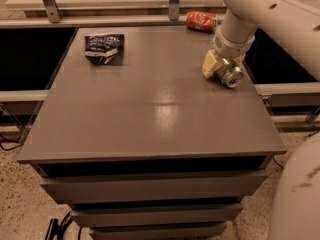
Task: Pick green can
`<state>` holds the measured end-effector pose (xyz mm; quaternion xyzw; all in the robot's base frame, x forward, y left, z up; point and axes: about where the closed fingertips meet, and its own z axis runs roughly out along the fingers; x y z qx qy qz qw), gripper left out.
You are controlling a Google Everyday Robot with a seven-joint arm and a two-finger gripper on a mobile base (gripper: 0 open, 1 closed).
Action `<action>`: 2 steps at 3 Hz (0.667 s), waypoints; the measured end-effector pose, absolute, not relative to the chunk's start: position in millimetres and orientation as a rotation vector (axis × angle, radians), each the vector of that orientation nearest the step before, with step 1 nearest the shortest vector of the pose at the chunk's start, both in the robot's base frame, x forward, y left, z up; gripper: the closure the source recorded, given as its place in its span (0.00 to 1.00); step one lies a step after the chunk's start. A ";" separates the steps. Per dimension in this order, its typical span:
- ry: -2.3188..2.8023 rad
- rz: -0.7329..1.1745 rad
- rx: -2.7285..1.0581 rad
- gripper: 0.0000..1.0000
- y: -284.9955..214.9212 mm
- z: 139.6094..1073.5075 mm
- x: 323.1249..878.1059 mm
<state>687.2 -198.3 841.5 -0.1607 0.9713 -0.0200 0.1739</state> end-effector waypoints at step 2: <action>2.721 0.015 -0.524 0.88 -200.6 846.4 684.0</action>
Offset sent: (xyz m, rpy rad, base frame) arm -0.0078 -0.0019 0.0201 0.1013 -0.0438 0.1376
